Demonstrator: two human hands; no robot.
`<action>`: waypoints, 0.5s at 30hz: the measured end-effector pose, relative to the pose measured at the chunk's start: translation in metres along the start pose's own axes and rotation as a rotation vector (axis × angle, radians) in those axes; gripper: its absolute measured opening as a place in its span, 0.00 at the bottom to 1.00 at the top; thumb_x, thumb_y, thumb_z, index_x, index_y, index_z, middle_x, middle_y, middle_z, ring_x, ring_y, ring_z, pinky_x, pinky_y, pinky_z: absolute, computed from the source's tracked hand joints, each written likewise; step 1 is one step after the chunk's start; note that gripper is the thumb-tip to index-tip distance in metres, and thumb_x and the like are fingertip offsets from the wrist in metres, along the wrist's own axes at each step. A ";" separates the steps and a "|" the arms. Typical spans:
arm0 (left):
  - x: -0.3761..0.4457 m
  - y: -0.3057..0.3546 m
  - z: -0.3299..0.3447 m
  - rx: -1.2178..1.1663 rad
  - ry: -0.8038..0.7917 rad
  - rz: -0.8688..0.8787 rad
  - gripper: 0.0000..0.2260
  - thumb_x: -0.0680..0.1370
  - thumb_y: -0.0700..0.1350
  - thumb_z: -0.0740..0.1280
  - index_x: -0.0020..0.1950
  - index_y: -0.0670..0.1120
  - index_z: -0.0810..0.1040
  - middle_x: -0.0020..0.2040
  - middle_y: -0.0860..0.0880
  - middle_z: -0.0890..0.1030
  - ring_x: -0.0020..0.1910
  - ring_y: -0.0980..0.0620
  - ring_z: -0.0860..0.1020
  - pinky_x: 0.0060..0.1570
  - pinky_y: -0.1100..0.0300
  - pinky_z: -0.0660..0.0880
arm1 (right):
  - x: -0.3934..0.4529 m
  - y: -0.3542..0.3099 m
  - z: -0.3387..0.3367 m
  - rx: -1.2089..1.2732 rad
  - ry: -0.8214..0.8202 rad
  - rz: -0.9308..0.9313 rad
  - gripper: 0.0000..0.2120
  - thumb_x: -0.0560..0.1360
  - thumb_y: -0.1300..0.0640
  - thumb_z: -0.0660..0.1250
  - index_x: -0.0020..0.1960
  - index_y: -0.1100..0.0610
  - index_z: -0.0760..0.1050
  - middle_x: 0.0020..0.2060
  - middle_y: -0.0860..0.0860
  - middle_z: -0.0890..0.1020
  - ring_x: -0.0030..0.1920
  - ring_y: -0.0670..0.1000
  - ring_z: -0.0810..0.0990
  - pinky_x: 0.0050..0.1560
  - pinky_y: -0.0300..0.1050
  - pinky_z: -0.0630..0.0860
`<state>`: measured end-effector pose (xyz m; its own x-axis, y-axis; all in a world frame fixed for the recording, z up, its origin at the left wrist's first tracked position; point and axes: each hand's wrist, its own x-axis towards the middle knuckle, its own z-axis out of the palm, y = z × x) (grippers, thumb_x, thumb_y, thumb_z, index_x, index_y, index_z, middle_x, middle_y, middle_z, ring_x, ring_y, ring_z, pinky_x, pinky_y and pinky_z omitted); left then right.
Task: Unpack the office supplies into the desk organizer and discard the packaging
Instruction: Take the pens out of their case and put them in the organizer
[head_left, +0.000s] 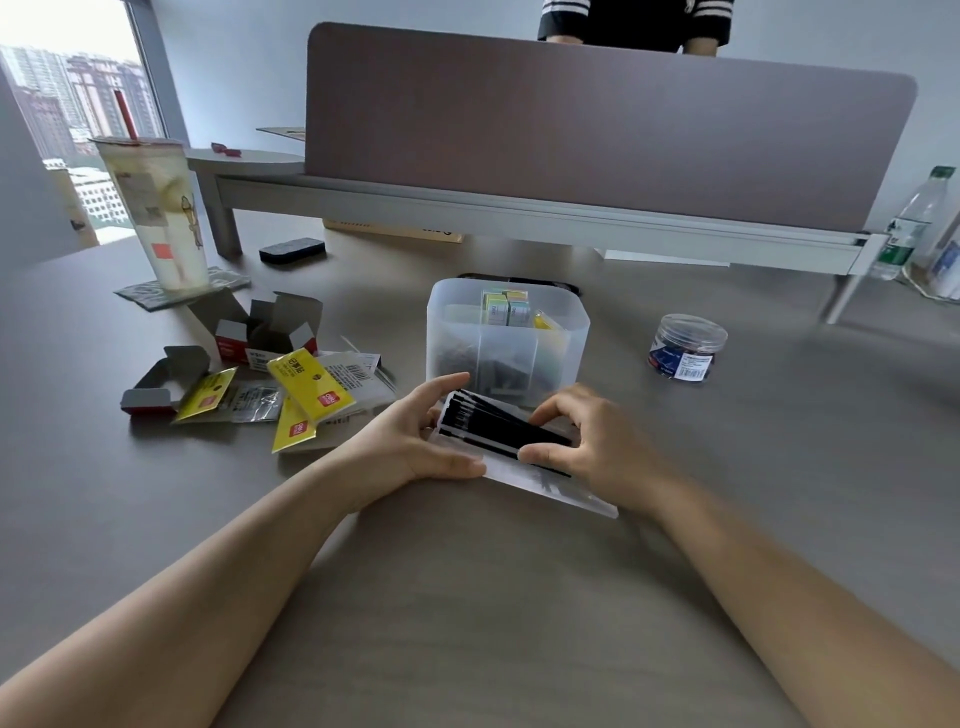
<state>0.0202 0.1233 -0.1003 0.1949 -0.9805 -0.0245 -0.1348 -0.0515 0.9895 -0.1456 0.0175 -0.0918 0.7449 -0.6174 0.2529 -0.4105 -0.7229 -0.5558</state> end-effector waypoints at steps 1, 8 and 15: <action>0.001 0.000 0.000 0.007 0.002 0.005 0.39 0.63 0.34 0.74 0.69 0.54 0.62 0.55 0.44 0.78 0.53 0.48 0.79 0.55 0.55 0.76 | 0.000 0.000 -0.001 -0.011 -0.005 -0.008 0.15 0.69 0.53 0.70 0.52 0.57 0.75 0.52 0.48 0.73 0.52 0.45 0.69 0.42 0.33 0.63; 0.001 0.001 0.000 0.048 0.000 0.008 0.37 0.66 0.34 0.72 0.70 0.53 0.60 0.53 0.45 0.78 0.52 0.48 0.78 0.56 0.56 0.75 | 0.000 -0.003 -0.003 -0.097 0.001 -0.092 0.13 0.68 0.54 0.71 0.49 0.59 0.77 0.49 0.46 0.70 0.51 0.43 0.66 0.47 0.20 0.60; 0.001 0.001 -0.001 0.019 0.008 0.000 0.36 0.66 0.34 0.72 0.68 0.56 0.62 0.49 0.46 0.78 0.49 0.48 0.79 0.52 0.55 0.77 | -0.001 -0.004 -0.008 -0.201 0.039 -0.132 0.10 0.69 0.55 0.70 0.47 0.60 0.79 0.45 0.46 0.70 0.50 0.45 0.64 0.45 0.31 0.57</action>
<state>0.0211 0.1219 -0.0996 0.2026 -0.9790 -0.0238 -0.1531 -0.0556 0.9866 -0.1491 0.0186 -0.0843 0.7799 -0.5221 0.3451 -0.4104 -0.8430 -0.3477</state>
